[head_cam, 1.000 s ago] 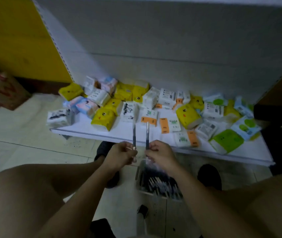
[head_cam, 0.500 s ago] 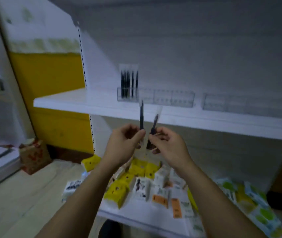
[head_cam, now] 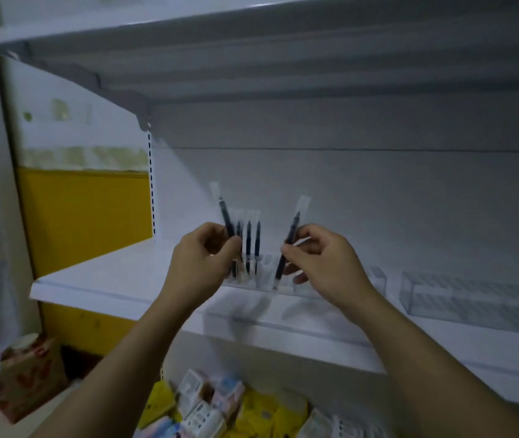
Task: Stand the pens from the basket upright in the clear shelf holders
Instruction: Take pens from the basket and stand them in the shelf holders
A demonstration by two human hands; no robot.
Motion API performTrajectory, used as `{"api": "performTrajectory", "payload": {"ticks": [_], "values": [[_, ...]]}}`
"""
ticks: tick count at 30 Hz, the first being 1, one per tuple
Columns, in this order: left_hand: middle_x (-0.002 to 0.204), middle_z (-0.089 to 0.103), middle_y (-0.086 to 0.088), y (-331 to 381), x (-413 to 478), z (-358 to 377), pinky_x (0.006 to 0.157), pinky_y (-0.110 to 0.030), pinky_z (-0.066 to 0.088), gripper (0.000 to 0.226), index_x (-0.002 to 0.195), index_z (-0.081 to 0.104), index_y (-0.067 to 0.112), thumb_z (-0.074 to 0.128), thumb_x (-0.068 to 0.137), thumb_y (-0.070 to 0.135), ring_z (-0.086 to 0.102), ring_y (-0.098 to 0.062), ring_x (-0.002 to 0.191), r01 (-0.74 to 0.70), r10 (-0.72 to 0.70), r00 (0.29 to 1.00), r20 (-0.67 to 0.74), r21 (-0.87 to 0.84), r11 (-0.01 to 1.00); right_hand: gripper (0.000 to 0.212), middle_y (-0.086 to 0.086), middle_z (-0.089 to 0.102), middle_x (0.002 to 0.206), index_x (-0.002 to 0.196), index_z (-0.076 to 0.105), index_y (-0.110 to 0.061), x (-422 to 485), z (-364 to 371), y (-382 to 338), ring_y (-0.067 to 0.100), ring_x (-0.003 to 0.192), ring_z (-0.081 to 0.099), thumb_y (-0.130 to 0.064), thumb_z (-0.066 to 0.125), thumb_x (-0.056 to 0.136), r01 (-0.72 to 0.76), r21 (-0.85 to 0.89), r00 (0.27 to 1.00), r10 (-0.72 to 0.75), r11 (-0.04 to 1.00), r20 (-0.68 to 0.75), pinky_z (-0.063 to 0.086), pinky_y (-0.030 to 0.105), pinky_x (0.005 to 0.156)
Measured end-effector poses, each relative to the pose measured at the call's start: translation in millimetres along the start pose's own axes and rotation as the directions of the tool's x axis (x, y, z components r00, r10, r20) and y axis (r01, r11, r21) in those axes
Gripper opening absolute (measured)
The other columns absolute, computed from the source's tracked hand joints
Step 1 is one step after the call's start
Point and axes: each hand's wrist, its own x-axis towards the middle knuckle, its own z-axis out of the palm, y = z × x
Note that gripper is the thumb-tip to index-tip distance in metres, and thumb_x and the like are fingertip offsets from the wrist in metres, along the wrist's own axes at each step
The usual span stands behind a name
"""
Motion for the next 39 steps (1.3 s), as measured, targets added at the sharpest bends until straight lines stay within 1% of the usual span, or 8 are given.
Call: {"api": "performTrajectory", "payload": {"ticks": [5, 7, 12, 20, 24, 28, 33, 39], "values": [[0.076, 0.068, 0.012, -14.0, 50.6, 15.5, 0.061, -0.01, 0.048, 0.006, 0.087, 0.067, 0.024, 0.071, 0.084, 0.028, 0.064, 0.0, 0.073, -0.082, 0.082, 0.997, 0.003, 0.123, 0.989, 0.005, 0.004, 0.071, 0.071, 0.091, 0.065, -0.012, 59.1, 6.8, 15.8, 0.016, 0.064, 0.07, -0.016, 0.068, 0.088, 0.025, -0.084, 1.0, -0.026, 0.996, -0.018, 0.058, 0.035, 0.063], [0.074, 0.067, 0.017, -19.2, 64.5, 24.7, 0.058, -0.007, 0.044, 0.01, 0.091, 0.066, 0.028, 0.072, 0.083, 0.03, 0.062, 0.004, 0.071, -0.123, 0.127, 0.992, -0.007, 0.196, 0.973, 0.008, 0.002, 0.071, 0.071, 0.092, 0.066, -0.014, 79.2, 13.4, 21.3, 0.014, 0.065, 0.07, -0.018, 0.069, 0.087, 0.045, -0.145, 0.999, -0.047, 0.988, -0.011, 0.058, 0.036, 0.066], [0.077, 0.068, 0.016, -36.9, 83.2, 42.6, 0.07, -0.028, 0.056, 0.017, 0.097, 0.065, 0.029, 0.073, 0.082, 0.027, 0.061, -0.002, 0.07, -0.175, 0.162, 0.985, 0.065, 0.361, 0.916, 0.012, -0.001, 0.071, 0.071, 0.079, 0.061, -0.022, 114.2, 33.2, 33.0, 0.014, 0.07, 0.069, -0.02, 0.072, 0.084, 0.057, -0.261, 0.998, -0.055, 0.964, 0.015, 0.053, 0.028, 0.066], [0.067, 0.06, 0.024, -39.3, 95.8, 37.1, 0.054, -0.011, 0.038, 0.023, 0.075, 0.053, 0.041, 0.073, 0.081, 0.03, 0.056, 0.006, 0.063, -0.191, 0.137, 0.98, 0.145, 0.486, 0.853, 0.011, -0.002, 0.07, 0.07, 0.079, 0.062, -0.021, 121.3, 32.3, 53.5, 0.013, 0.07, 0.067, -0.023, 0.072, 0.083, 0.049, -0.276, 0.999, -0.045, 0.96, 0.021, 0.048, 0.022, 0.06], [0.077, 0.069, 0.014, -35.1, 98.4, 40.0, 0.064, -0.025, 0.053, 0.012, 0.092, 0.067, 0.031, 0.071, 0.082, 0.026, 0.062, -0.003, 0.069, -0.203, 0.114, 0.974, 0.194, 0.545, 0.813, 0.013, -0.004, 0.07, 0.069, 0.078, 0.062, -0.024, 116.5, 34.0, 62.3, 0.011, 0.067, 0.066, -0.025, 0.073, 0.083, 0.038, -0.274, 0.997, -0.017, 0.961, 0.078, 0.045, 0.019, 0.056], [0.085, 0.071, 0.004, -34.2, 95.8, 46.0, 0.072, -0.04, 0.057, 0.024, 0.099, 0.058, 0.03, 0.068, 0.079, 0.021, 0.065, -0.022, 0.08, -0.235, 0.074, 0.962, 0.264, 0.657, 0.716, 0.007, -0.006, 0.068, 0.072, 0.083, 0.064, -0.022, 112.3, 38.9, 66.7, 0.013, 0.068, 0.063, -0.024, 0.071, 0.083, 0.055, -0.32, 0.989, -0.008, 0.946, 0.147, 0.049, 0.024, 0.059], [0.078, 0.058, -0.003, -36.8, 92.6, 58.0, 0.06, -0.04, 0.055, 0.034, 0.097, 0.041, 0.021, 0.067, 0.076, 0.015, 0.057, -0.026, 0.067, -0.197, 0.02, 0.974, 0.228, 0.79, 0.581, 0.004, -0.003, 0.068, 0.075, 0.084, 0.064, -0.021, 107.4, 40.0, 67.7, 0.019, 0.071, 0.064, -0.023, 0.067, 0.083, 0.058, -0.328, 0.989, -0.011, 0.943, 0.146, 0.053, 0.033, 0.065], [0.085, 0.059, -0.006, -32.2, 101.8, 60.5, 0.067, -0.041, 0.056, 0.026, 0.091, 0.05, 0.015, 0.07, 0.074, 0.012, 0.057, -0.026, 0.074, -0.135, -0.081, 0.97, 0.229, 0.787, 0.602, 0.005, 0.002, 0.067, 0.08, 0.08, 0.06, -0.018, 108.0, 39.9, 62.3, 0.024, 0.075, 0.062, -0.018, 0.062, 0.085, 0.092, -0.379, 0.979, -0.015, 0.921, 0.203, 0.052, 0.036, 0.067]]}}
